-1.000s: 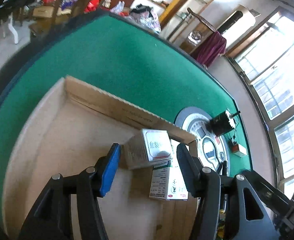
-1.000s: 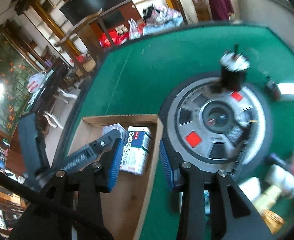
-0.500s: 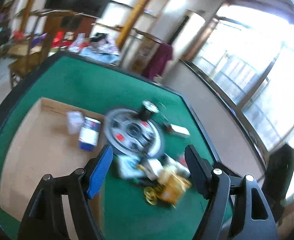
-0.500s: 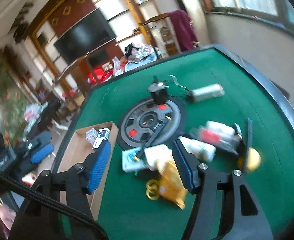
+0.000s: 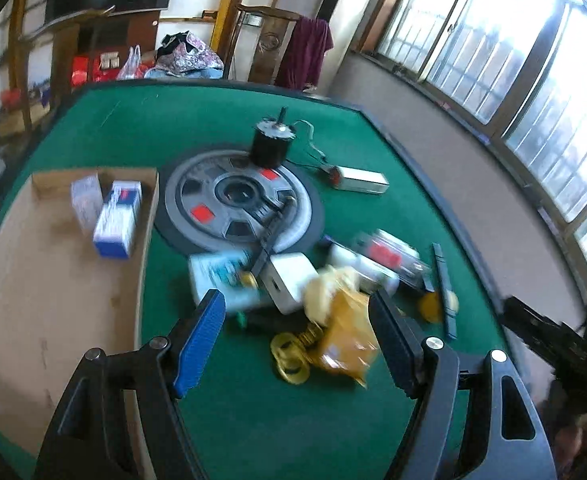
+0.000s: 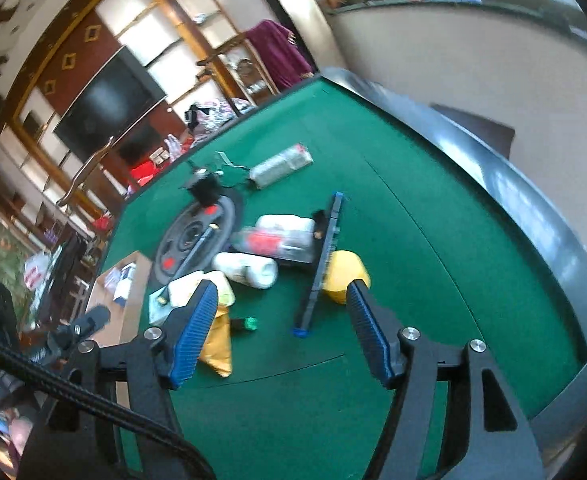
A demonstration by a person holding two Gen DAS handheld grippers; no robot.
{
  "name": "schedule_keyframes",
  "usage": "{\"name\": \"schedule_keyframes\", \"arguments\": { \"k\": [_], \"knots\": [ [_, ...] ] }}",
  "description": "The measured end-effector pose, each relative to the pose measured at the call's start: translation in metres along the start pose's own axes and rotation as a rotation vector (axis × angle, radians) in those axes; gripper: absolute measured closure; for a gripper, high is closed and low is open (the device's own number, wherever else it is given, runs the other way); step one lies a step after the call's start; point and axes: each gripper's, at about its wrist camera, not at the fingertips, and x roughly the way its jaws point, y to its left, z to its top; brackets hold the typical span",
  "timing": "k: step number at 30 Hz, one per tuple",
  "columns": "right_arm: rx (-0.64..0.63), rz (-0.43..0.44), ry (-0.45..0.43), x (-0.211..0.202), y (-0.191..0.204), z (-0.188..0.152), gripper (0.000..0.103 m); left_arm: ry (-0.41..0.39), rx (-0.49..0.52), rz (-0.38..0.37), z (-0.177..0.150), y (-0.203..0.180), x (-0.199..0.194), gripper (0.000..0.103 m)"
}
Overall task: Organize objects
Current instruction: 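Grasp a black marker with the left tool while the right tool grasps another black marker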
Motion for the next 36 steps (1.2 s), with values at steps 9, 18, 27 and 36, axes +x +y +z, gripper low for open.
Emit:
{"name": "schedule_keyframes", "arguments": {
  "k": [9,18,27,36],
  "knots": [
    [0.031,0.0,0.067,0.053,-0.024,0.019,0.037,0.12,0.079,0.082,0.041,0.013,0.1,0.036],
    [0.071,0.005,0.076,0.066,-0.042,0.029,0.037,0.215,0.201,0.14,0.041,0.001,0.153,0.081],
    [0.04,0.007,0.079,0.068,-0.036,0.033,0.037,0.106,0.096,0.052,0.047,0.015,0.115,0.092],
    [-0.102,-0.119,0.085,0.093,-0.012,0.027,0.058,0.003,0.073,-0.091,0.029,0.008,0.049,0.092]
  ]
}}
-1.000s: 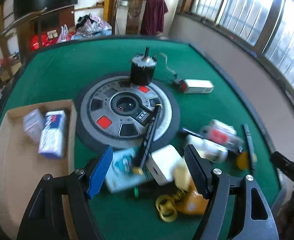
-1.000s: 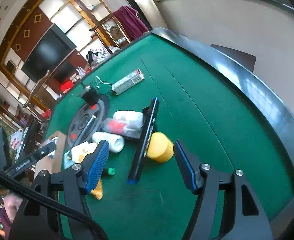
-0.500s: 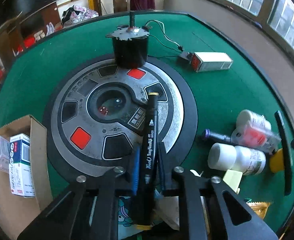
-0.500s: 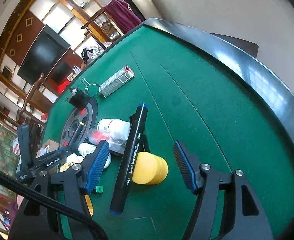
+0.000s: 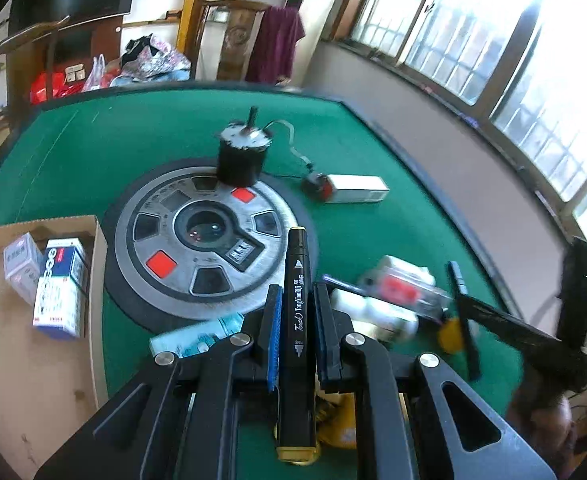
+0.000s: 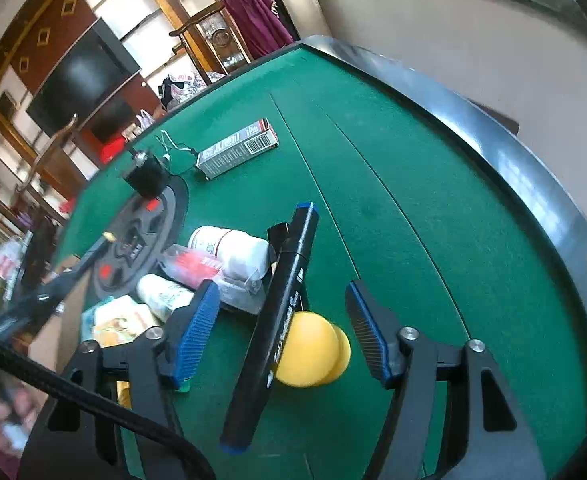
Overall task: Organize objects
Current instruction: 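Grasp a black marker with the left tool while the right tool grasps another black marker, then carry both markers to the cardboard tray and open both tools to drop them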
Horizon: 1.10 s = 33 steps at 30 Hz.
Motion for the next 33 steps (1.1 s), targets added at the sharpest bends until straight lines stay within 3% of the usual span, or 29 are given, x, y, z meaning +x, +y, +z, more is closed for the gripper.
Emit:
{"name": "schedule_keyframes", "arguments": {
  "k": [1,4,9,17,26,33],
  "knots": [
    [-0.016,-0.016,0.006,0.003,0.002,0.0,0.076,-0.004,-0.003,-0.014,0.0,-0.003,-0.002,0.092],
    [-0.012,0.01,0.009,0.002,0.0,-0.002,0.09,-0.014,-0.007,-0.039,-0.006,-0.007,-0.01,0.092],
    [0.007,0.083,0.014,-0.013,-0.003,-0.007,0.091,-0.046,-0.037,-0.054,-0.016,0.0,-0.03,0.092],
    [0.061,0.294,0.016,-0.041,0.008,-0.014,0.091,-0.127,-0.118,-0.039,-0.032,0.034,-0.07,0.092],
    [-0.095,0.38,-0.014,-0.073,0.09,-0.014,0.091,-0.223,-0.213,0.049,-0.049,0.095,-0.119,0.092],
    [-0.221,0.504,0.107,-0.061,0.168,-0.027,0.091,-0.231,-0.269,0.141,-0.06,0.148,-0.127,0.092]
  ]
}}
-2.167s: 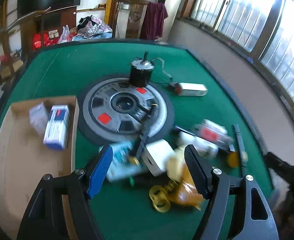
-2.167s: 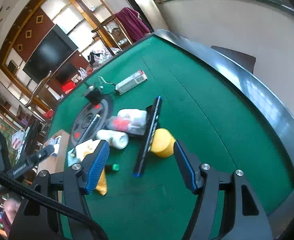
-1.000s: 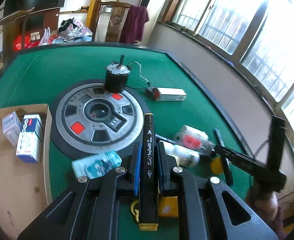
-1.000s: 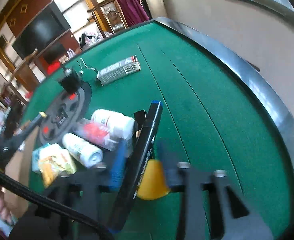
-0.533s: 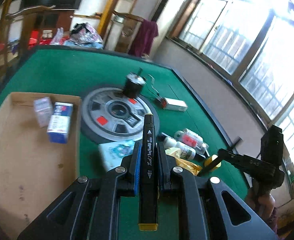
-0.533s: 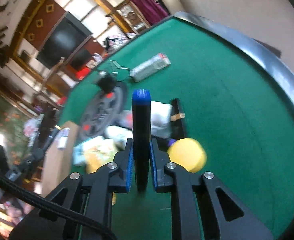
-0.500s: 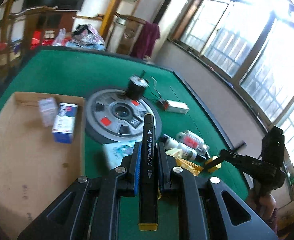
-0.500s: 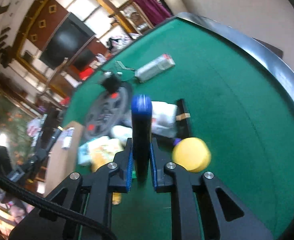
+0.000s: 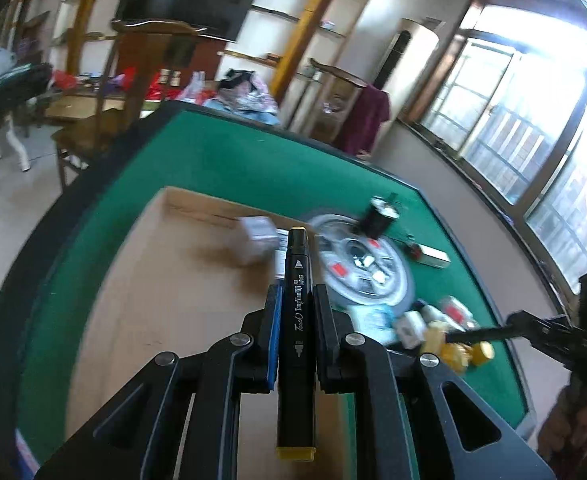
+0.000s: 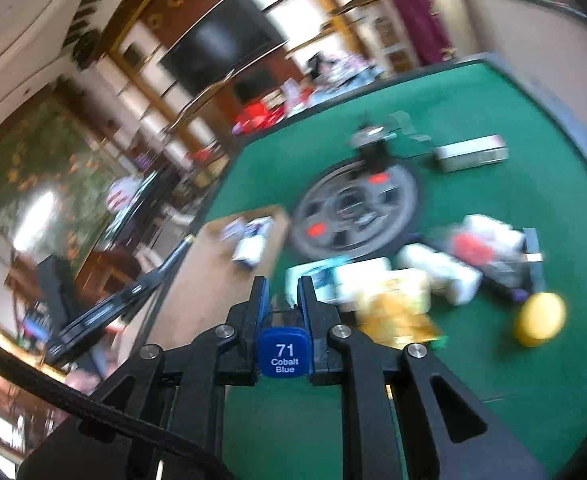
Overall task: Organize objects
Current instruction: 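Carry both markers to the cardboard tray and open both tools to drop them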
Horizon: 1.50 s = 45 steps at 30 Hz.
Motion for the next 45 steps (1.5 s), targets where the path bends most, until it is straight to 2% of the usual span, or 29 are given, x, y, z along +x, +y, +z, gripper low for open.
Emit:
{"name": "schedule_keyframes", "arguments": {
  "k": [6,11,15,23,30,35,41,44,45],
  "knots": [
    [-0.035,0.072,0.215,0.084,0.036,-0.004,0.091,0.021,-0.049,0.06,0.009,0.038,0.026,0.092],
    [-0.058,0.044,0.349,0.16,0.059,0.002,0.091,0.057,-0.088,0.075,0.019,0.059,0.049,0.092],
    [-0.061,0.004,0.396,0.206,0.068,0.018,0.091,0.081,-0.098,0.1,0.024,0.071,0.067,0.092],
    [-0.081,-0.055,0.399,0.264,0.087,0.051,0.09,0.119,-0.156,0.104,0.03,0.096,0.091,0.092],
    [-0.09,-0.085,0.436,0.288,0.087,0.057,0.091,0.133,-0.18,0.104,0.029,0.105,0.103,0.092],
    [-0.1,-0.11,0.429,0.294,0.083,0.064,0.091,0.138,-0.188,0.099,0.031,0.106,0.108,0.092],
    [-0.109,-0.16,0.372,0.285,0.079,0.071,0.089,0.143,-0.193,0.089,0.034,0.104,0.116,0.092],
    [-0.104,-0.166,0.346,0.278,0.078,0.073,0.078,0.143,-0.192,0.083,0.032,0.101,0.118,0.09],
    [-0.102,-0.161,0.332,0.275,0.079,0.074,0.077,0.147,-0.19,0.08,0.032,0.1,0.119,0.087]
  ]
}}
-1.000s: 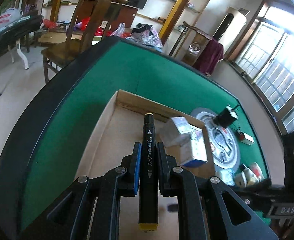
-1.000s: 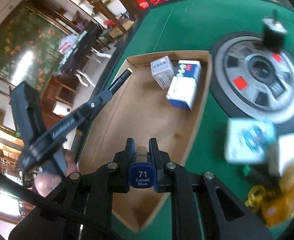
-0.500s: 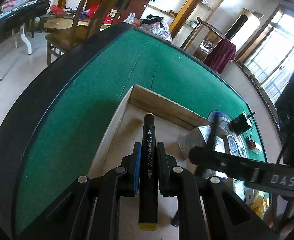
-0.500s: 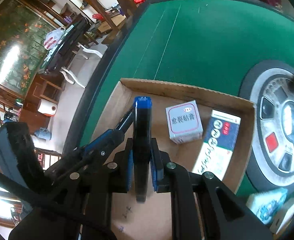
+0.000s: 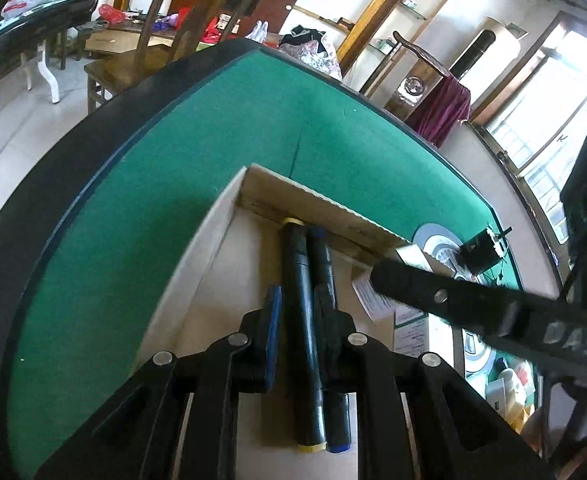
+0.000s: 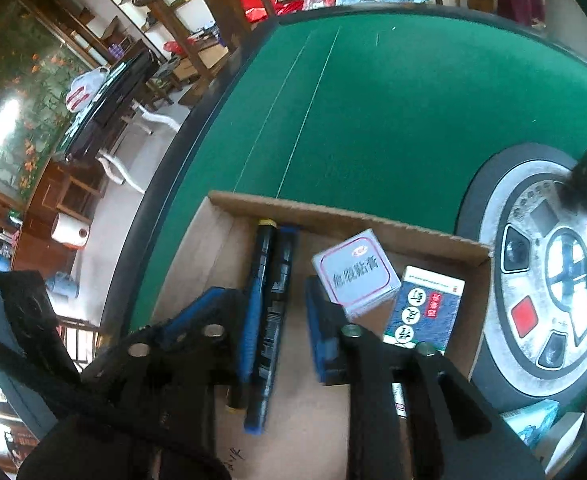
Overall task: Organize objects
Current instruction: 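Carry both markers to the cardboard tray and open both tools to drop them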
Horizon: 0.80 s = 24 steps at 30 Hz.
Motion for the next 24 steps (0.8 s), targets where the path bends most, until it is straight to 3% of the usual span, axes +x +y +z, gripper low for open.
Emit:
{"name": "schedule_keyframes", "arguments": {
  "k": [3,6,7,10,16,18,19,20,24],
  "knots": [
    [0.01,0.017,-0.054,-0.022,-0.002,-0.006,0.077,-0.005,-0.005,-0.003,0.0,-0.001,-0.003,0.076],
    [-0.001,0.029,-0.1,-0.049,-0.003,-0.015,0.073,-0.026,-0.013,0.005,0.002,-0.001,-0.015,0.076],
    [-0.015,0.02,-0.121,-0.059,-0.003,-0.018,0.068,-0.031,-0.02,0.004,0.002,-0.001,-0.02,0.074],
    [-0.057,-0.039,-0.203,-0.094,-0.011,-0.038,0.059,-0.058,-0.042,-0.018,0.0,-0.005,-0.041,0.062],
    [-0.165,-0.274,-0.448,-0.175,-0.037,-0.094,0.055,-0.081,0.012,-0.087,-0.019,-0.045,-0.078,0.051],
    [-0.159,-0.351,-0.538,-0.203,-0.051,-0.113,0.04,-0.067,0.064,-0.108,-0.029,-0.069,-0.084,0.05],
    [-0.141,-0.386,-0.572,-0.215,-0.063,-0.123,0.022,-0.057,0.088,-0.121,-0.034,-0.081,-0.086,0.05],
    [-0.122,-0.406,-0.582,-0.222,-0.072,-0.126,0.013,-0.045,0.11,-0.136,-0.04,-0.093,-0.087,0.05],
    [0.05,-0.404,-0.465,-0.228,-0.138,-0.139,0.013,0.013,0.194,-0.167,-0.069,-0.148,-0.074,0.047]
  ]
}}
